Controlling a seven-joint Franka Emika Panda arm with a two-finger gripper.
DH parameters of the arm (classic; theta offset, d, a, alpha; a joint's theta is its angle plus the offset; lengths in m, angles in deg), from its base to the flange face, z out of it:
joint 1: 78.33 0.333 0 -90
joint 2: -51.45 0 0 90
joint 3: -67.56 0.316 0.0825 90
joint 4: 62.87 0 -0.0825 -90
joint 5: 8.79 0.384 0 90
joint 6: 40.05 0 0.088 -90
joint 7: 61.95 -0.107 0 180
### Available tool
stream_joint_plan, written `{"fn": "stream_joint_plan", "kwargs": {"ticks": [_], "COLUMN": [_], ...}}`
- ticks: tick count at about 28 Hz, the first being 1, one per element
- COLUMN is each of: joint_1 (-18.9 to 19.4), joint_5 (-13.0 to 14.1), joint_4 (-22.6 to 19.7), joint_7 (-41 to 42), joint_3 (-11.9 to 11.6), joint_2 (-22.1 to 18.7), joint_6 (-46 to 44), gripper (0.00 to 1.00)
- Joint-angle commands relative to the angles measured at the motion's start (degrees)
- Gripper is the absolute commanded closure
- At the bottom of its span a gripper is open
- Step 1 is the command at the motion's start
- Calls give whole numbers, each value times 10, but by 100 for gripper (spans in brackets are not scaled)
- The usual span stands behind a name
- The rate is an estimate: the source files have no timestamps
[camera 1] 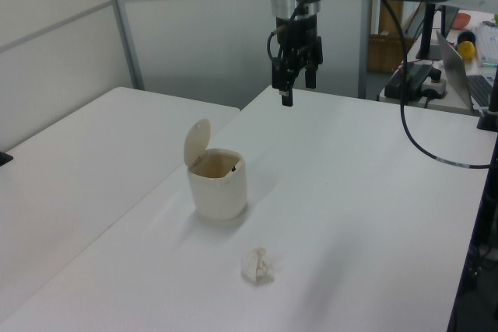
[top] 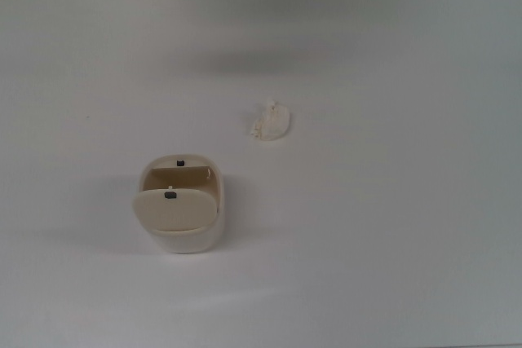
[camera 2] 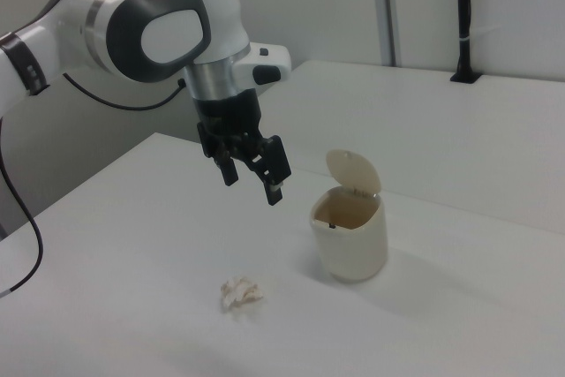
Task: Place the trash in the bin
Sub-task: 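Move the gripper down toward the crumpled white paper ball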
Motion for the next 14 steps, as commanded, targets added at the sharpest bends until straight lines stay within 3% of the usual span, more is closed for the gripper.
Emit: {"fn": "stream_joint_plan", "kwargs": {"ticks": [1,6,10,14], "joint_1": [6,6,7,7], "joint_5": [9,9,7,5], "joint_4": [-5,-10,-14,-50], "joint_7": [-12,-8,-8,-16], "joint_3": [6,9,41,83], "joint_2": [-8,-8,1,2], "joint_6": [-2,0,1,31], "gripper": [0,0,0,0]}}
